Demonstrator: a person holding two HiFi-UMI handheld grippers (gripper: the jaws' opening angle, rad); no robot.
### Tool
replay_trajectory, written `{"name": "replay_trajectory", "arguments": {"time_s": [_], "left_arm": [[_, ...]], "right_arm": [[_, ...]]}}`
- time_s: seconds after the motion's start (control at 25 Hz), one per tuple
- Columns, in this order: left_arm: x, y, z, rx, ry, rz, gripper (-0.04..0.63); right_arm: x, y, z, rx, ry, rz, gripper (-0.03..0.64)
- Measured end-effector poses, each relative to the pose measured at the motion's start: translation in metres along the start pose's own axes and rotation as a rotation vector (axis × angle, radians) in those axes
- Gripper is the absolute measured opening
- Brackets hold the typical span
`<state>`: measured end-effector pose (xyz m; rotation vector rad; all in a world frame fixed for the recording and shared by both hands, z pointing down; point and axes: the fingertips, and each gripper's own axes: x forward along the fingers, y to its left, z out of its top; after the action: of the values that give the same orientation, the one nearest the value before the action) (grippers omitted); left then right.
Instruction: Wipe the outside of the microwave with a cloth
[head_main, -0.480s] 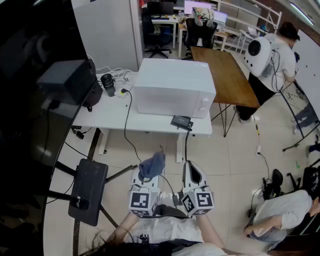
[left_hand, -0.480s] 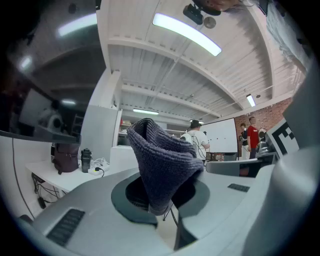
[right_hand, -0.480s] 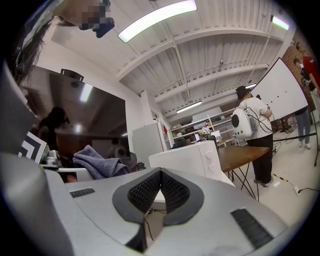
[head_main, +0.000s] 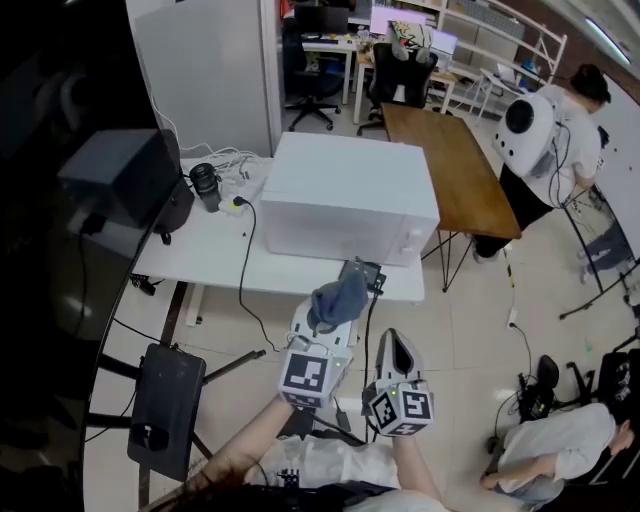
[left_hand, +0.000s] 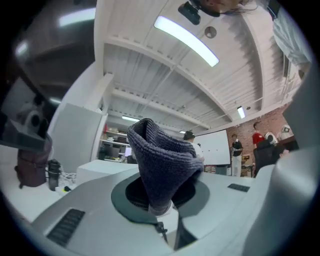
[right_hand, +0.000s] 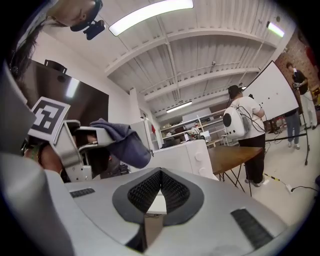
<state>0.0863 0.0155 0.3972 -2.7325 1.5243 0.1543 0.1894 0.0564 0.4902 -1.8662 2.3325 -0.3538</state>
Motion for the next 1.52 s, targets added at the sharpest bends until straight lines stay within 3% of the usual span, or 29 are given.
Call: {"name": "replay_trajectory", "arguments": {"time_s": [0.2, 0.32, 0.48, 0.72, 0.84, 1.0, 1.12, 1.4, 1.52], "left_arm": [[0.108, -0.012, 0.013, 0.013, -0.011, -0.222, 0.048], [0.163, -0.021, 0.012, -0.031, 0.020, -0.327, 0.048], [0.223, -0.027, 0.012, -0.078, 0.065, -0.404, 0.048], [0.278, -0.055, -0.022, -0.109, 0.200, -0.492, 0.048], [0.287, -0.039, -0.040, -0.116, 0.247, -0.445, 0.048], [0.281, 0.006, -0.047, -0.201, 0.278, -0.348, 0.047], [0.265, 0.046, -0.045, -0.198, 0.275, -0.259, 0.048], [0.195, 0.190, -0.057, -0.174, 0.256, 0.102, 0.048], [0.167, 0.231, -0.059, -0.191, 0.245, 0.217, 0.048]], "right_arm": [[0.070, -0.034, 0.024, -0.002, -0.046, -0.105, 0.015], [0.102, -0.054, 0.048, -0.014, -0.108, -0.179, 0.015], [0.131, -0.072, 0.059, 0.005, -0.133, -0.271, 0.015], [0.147, -0.087, 0.061, -0.035, -0.109, -0.318, 0.015], [0.153, -0.094, 0.067, -0.038, -0.114, -0.323, 0.015], [0.165, -0.095, 0.072, -0.039, -0.099, -0.297, 0.015], [0.179, -0.090, 0.078, -0.038, -0.097, -0.255, 0.015], [0.210, -0.070, 0.063, -0.013, -0.056, -0.143, 0.015], [0.220, -0.057, 0.053, -0.007, -0.033, -0.096, 0.015]]}}
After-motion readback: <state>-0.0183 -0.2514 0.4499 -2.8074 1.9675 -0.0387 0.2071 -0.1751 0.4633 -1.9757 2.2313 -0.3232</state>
